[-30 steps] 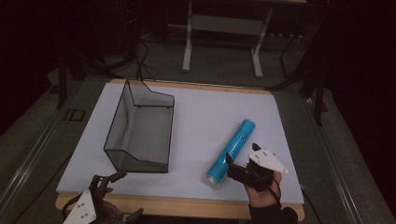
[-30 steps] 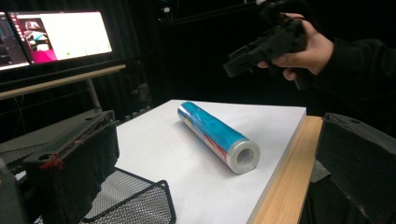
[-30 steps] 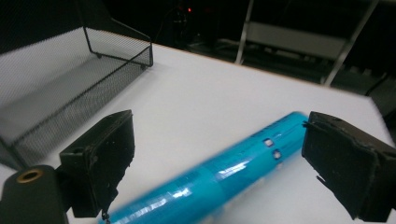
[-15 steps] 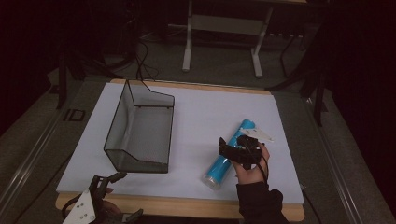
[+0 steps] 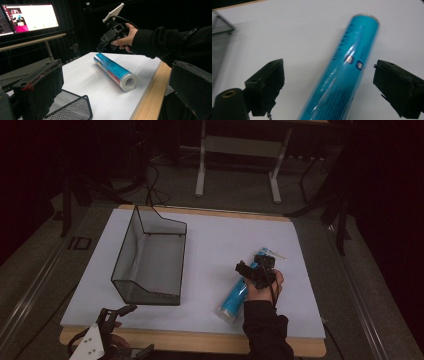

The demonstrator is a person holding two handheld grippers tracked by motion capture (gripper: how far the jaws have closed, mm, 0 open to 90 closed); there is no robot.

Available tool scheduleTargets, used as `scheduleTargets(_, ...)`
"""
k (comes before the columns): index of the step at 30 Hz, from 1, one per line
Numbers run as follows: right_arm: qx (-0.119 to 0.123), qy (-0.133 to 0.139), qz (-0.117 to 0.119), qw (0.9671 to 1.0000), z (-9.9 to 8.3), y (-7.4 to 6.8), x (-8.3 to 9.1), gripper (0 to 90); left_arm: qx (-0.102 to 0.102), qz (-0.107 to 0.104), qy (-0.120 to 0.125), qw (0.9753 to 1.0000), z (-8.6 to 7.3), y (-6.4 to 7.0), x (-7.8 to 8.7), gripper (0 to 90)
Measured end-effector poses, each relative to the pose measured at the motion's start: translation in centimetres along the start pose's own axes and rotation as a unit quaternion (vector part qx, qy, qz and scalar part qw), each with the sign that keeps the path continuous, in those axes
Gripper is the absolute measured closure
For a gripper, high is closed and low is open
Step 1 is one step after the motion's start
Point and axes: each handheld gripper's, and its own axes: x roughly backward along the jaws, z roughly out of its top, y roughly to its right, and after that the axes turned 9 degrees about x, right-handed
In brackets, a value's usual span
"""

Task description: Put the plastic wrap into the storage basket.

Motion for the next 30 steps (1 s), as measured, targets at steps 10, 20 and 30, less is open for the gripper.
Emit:
scheduleTargets(10, -0.060, -0.056, -0.028, 0.9963, -0.5, 0.2, -2.8, 9.1, 0.001, -0.002, 0.000, 1.0000, 0.0, 0.0, 0.0, 0.2)
scheduleTargets(20, -0.064, -0.098, -0.045, 0.9921, -1.5, -0.7, -4.7, 9.1, -0.004, -0.005, 0.000, 1.0000, 0.0, 0.1, 0.0, 0.2)
scheduleTargets(30, -0.078, -0.138, -0.036, 0.9867, -2.1, -0.6, -6.0, 15.8, -0.004, -0.007, -0.006, 0.9999, 0.0, 0.2, -0.1, 0.2)
